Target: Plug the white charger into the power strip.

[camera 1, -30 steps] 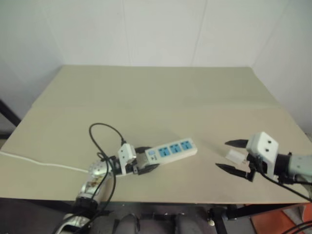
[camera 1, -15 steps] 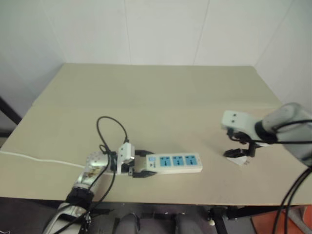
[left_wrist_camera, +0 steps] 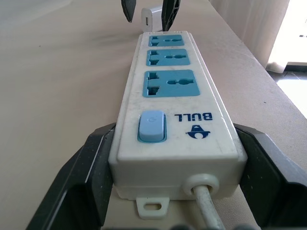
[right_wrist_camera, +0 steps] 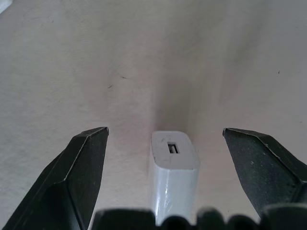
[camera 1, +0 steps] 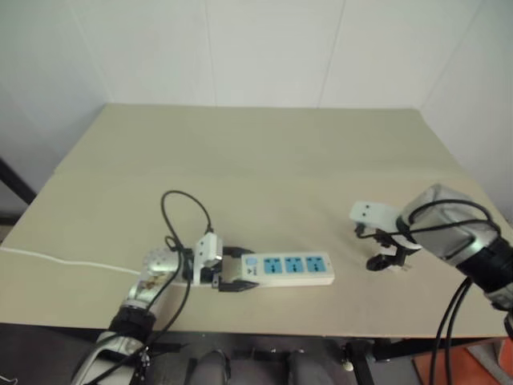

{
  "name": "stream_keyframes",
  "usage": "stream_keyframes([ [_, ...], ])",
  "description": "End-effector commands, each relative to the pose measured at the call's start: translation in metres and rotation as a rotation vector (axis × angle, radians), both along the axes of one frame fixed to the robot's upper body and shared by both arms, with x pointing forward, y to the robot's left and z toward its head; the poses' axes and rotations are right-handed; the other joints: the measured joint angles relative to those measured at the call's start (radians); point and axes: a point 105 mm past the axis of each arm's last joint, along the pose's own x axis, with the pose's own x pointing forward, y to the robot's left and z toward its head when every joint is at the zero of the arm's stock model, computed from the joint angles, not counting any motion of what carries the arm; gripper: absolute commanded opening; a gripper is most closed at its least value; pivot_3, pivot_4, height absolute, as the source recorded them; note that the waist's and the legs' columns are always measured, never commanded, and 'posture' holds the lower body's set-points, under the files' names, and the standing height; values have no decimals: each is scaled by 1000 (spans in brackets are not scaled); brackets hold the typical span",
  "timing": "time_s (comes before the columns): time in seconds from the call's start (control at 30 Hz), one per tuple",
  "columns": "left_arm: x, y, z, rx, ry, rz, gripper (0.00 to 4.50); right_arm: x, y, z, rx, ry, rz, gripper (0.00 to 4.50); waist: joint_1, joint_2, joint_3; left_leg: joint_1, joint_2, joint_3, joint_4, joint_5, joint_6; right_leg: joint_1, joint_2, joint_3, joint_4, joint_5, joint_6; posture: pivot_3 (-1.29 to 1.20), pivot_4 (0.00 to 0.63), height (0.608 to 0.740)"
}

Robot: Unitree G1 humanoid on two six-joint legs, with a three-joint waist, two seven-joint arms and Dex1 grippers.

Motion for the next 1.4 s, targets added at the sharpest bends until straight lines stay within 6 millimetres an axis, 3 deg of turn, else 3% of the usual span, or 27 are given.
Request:
stream_keyframes([
  [0.03, -3, -3, -1, 19, -5, -15, 3268, 6, -7, 10, -26, -36, -39, 4500, 0, 0, 0, 0, 0, 0, 0, 0, 0, 0, 0, 0, 0, 0, 0, 0, 150, 740],
  [0.13, -4, -2, -1, 19, -2, -14, 3268, 5, -9, 8, -25, -23, -54, 4500, 0, 0, 0, 0, 0, 0, 0, 0, 0, 0, 0, 0, 0, 0, 0, 0, 150, 740],
  [0.23, -6, -2, -3, 21, 4, -13, 3268, 5, -11, 6, -26, -14, -67, 3916, -1, 0, 0, 0, 0, 0, 0, 0, 0, 0, 0, 0, 0, 0, 0, 0, 150, 740],
  [0.5, -5, -2, -3, 30, 5, -14, 3268, 3, -15, 9, -40, -11, -61, 1144, 0, 0, 0, 0, 0, 0, 0, 0, 0, 0, 0, 0, 0, 0, 0, 0, 150, 740],
  [0.63, -5, -2, -3, 35, 16, -21, 3268, 5, -9, 22, -29, -61, -23, 1113, -1, 0, 0, 0, 0, 0, 0, 0, 0, 0, 0, 0, 0, 0, 0, 0, 150, 740],
  [0.77, -9, -1, -5, 50, 44, -44, 3268, 15, 19, 49, 126, -171, -2, 1113, -5, 0, 0, 0, 0, 0, 0, 0, 0, 0, 0, 0, 1, 0, 1, 0, 150, 740],
  [0.9, -8, 1, -6, 72, 44, -57, 3268, 22, 70, 85, 594, -349, 79, 1113, -12, 0, 0, 1, 0, -1, 0, 0, 0, 0, 0, 0, 1, 0, 0, 0, 150, 740],
  [1.0, -5, 1, -5, 76, 36, -64, 3268, 8, 100, 97, 928, -496, 317, 1113, 4, -4, -2, 1, 0, -4, 0, 0, 0, 3, 1, -3, 1, 2, -3, 0, 150, 740],
  [1.07, -4, 1, -4, 84, 32, -72, 3268, -2, 109, 97, 1064, -520, 375, 1113, 6, -5, -2, 1, 0, -5, 0, 0, 0, 5, 0, -4, -1, 2, -3, 0, 150, 740],
  [1.2, 1, -1, -7, 115, 0, -74, 3268, -16, 135, 85, 1331, -377, 379, 1113, -2, -4, -2, 1, -1, -3, 1, 0, 0, 4, -1, -2, -1, 4, -2, 0, 150, 740],
  [1.4, 1, -1, -15, 120, -6, -44, 3268, -25, 155, 66, 1470, -275, 387, 1113, -3, -4, -2, 8, 0, -2, 1, 0, 0, 9, 0, -2, 1, 0, 2, 0, 150, 740],
])
